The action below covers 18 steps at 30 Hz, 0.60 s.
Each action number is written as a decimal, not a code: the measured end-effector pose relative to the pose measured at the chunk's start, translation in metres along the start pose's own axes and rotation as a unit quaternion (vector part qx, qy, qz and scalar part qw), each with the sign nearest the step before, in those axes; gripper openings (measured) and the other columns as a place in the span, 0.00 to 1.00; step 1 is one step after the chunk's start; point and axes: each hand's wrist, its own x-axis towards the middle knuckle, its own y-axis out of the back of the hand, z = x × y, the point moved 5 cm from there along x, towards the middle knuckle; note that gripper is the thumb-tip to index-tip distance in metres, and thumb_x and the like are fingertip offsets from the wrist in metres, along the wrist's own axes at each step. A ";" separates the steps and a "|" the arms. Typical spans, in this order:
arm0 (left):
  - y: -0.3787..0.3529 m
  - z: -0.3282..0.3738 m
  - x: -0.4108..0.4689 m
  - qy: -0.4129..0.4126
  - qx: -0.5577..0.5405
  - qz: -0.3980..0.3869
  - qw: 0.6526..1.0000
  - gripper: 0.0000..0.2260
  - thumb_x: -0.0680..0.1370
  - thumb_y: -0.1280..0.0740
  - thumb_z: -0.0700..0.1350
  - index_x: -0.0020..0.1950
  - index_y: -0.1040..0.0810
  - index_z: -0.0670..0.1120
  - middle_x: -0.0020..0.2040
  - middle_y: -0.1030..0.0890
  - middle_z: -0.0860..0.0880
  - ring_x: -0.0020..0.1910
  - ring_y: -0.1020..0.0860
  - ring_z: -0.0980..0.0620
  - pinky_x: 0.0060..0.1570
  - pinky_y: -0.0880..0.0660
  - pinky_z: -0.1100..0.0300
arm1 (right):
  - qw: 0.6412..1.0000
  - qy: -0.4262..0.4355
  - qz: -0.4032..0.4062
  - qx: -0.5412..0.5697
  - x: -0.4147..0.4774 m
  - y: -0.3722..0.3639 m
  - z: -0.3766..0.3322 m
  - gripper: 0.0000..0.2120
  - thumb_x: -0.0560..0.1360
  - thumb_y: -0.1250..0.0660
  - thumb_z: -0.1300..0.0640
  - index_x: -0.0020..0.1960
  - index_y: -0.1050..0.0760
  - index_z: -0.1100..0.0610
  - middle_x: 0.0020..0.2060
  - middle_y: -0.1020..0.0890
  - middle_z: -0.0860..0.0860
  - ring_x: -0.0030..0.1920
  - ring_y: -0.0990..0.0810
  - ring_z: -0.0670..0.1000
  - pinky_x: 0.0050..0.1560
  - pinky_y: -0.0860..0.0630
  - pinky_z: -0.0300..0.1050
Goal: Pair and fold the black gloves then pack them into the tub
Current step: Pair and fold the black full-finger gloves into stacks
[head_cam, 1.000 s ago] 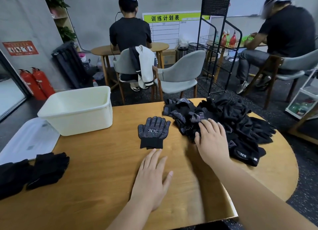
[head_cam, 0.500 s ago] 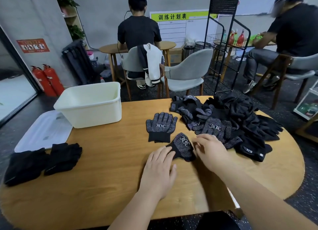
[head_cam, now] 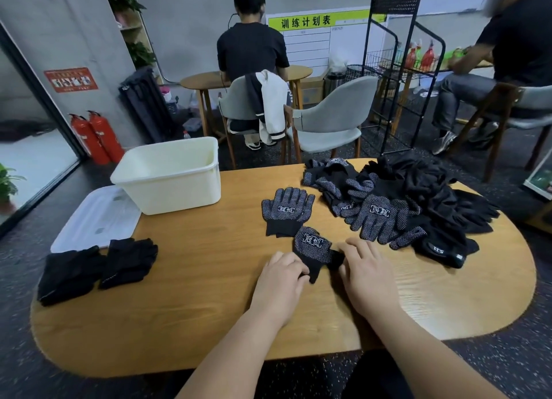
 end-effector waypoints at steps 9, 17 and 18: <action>0.097 -0.010 0.029 0.034 -0.098 0.097 0.990 0.03 0.85 0.33 0.48 0.55 0.20 0.53 0.50 0.20 0.59 0.51 0.23 0.56 0.58 0.25 0.51 | 1.000 -0.007 -0.017 0.005 -0.004 0.002 -0.002 0.23 0.78 0.33 0.53 0.72 0.27 0.55 0.66 0.24 0.50 0.68 0.28 0.56 0.66 0.26 0.55; 0.201 -0.040 0.065 0.137 -0.057 0.130 0.980 0.04 0.85 0.34 0.48 0.52 0.20 0.53 0.47 0.19 0.57 0.48 0.21 0.54 0.53 0.20 0.50 | 0.999 -0.016 -0.036 -0.004 -0.004 0.005 -0.006 0.17 0.79 0.34 0.54 0.67 0.23 0.55 0.63 0.23 0.50 0.64 0.26 0.54 0.61 0.23 0.52; 0.208 -0.045 0.066 0.143 -0.045 0.143 0.978 0.05 0.85 0.35 0.48 0.52 0.20 0.52 0.48 0.19 0.57 0.48 0.21 0.53 0.51 0.21 0.50 | 0.999 -0.020 -0.034 -0.001 -0.004 0.005 -0.006 0.17 0.78 0.33 0.54 0.66 0.22 0.55 0.62 0.23 0.50 0.63 0.26 0.54 0.58 0.22 0.52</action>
